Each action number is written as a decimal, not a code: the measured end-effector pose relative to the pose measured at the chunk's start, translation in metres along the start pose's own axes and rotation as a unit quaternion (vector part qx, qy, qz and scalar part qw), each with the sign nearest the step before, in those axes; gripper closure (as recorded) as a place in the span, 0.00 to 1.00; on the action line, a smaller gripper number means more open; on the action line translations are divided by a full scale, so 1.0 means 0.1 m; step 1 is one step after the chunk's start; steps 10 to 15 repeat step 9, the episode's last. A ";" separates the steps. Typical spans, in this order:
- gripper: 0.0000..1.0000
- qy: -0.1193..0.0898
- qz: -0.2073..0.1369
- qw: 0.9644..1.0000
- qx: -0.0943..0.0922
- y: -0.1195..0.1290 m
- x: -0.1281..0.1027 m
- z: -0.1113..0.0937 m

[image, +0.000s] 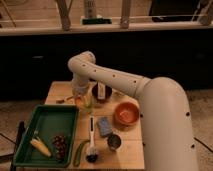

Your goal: Place apple in plastic cup

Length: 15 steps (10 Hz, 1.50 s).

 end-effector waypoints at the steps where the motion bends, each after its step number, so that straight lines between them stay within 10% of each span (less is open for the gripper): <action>1: 0.99 0.005 0.001 1.000 -0.001 0.02 0.05 -0.03; 15: 0.99 0.021 0.018 1.000 0.012 0.11 0.29 -0.04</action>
